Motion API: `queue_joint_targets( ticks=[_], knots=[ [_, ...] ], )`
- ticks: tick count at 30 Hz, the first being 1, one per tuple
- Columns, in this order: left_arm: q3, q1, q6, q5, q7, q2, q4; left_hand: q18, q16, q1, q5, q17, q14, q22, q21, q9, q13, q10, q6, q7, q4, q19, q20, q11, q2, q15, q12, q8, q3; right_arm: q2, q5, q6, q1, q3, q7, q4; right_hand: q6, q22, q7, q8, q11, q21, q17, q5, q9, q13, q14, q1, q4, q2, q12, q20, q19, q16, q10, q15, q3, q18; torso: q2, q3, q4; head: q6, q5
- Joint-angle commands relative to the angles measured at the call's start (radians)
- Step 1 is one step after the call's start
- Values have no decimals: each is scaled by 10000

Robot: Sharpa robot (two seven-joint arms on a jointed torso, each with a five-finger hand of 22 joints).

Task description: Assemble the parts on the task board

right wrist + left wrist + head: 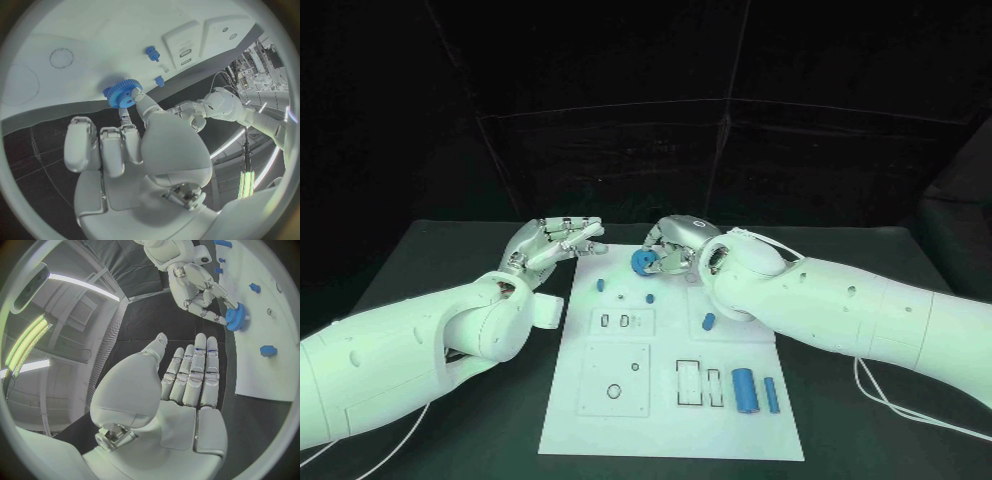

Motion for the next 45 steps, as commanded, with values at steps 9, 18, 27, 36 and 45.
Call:
queue_joint_targets(
  ticks=[9, 18, 27, 36, 45],
  knots=[
    [10, 16, 118, -45, 47, 35, 7, 57, -62, 75, 47, 10, -12, -10, -58, -3, -4, 5, -23, 80, -42, 97, 5, 8, -2, 39, -45, -41, -10, 143, -319, 586, -30, 1, -119, -73, 532, -21, -169, -192, 89, 27, 1238, -119, 13, 933, 767, -251, 138, -130, -99, 73, 24, 14, 7, 22, 209, -164, -3, 9, -27, -25, 19],
    [10, 16, 121, -45, 44, 40, -4, 57, -62, 75, 47, 10, -12, -10, -58, -3, -4, 5, -23, 80, -42, 97, 5, 8, -2, 39, -45, -41, -10, 179, -326, 500, -63, -2, -99, -93, 241, -48, -46, -464, 195, 9, 1216, -147, -9, 804, 762, -490, 190, -392, -242, 139, 5, 3, -98, 105, 146, -161, -2, 3, -10, -31, 12],
    [10, 16, 121, -45, 40, 32, -2, 57, -62, 75, 47, 10, -12, -10, -58, -3, -4, 5, -23, 80, -42, 97, 5, 8, -2, 39, -45, -41, -10, 174, -324, 456, -68, -3, -244, -139, -382, -96, 113, -882, 345, -18, 1214, -271, -29, 518, 760, -657, 290, -606, -545, 262, -25, 0, -334, 236, -105, -151, -7, -1, -20, -31, 17],
    [10, 16, 113, -45, 33, 18, 1, 57, -62, 75, 47, 10, -12, -10, -58, -3, -4, 5, -23, 80, -42, 97, 5, 8, -2, 39, -45, -41, -10, 170, -320, 575, -69, -3, -271, -139, -792, -119, 240, -1062, 473, -29, 1236, -239, 4, 327, 761, -896, 563, -716, -744, 386, -41, 9, -502, 356, -509, -144, -3, 2, -14, -25, 15],
    [10, 17, 101, -45, 29, 6, 4, 56, -82, 81, 48, 16, -12, -21, -67, -4, -6, 6, -23, 81, -71, 98, 5, 9, 5, 41, -53, -43, 5, 74, -134, 659, -69, -5, -238, -70, -641, -82, 210, -955, 462, -7, 1270, 60, 40, 405, 766, -1512, 1333, -663, -669, 404, -22, 22, -447, 358, -1130, -148, -6, 5, -29, -18, 36]
  ],
)
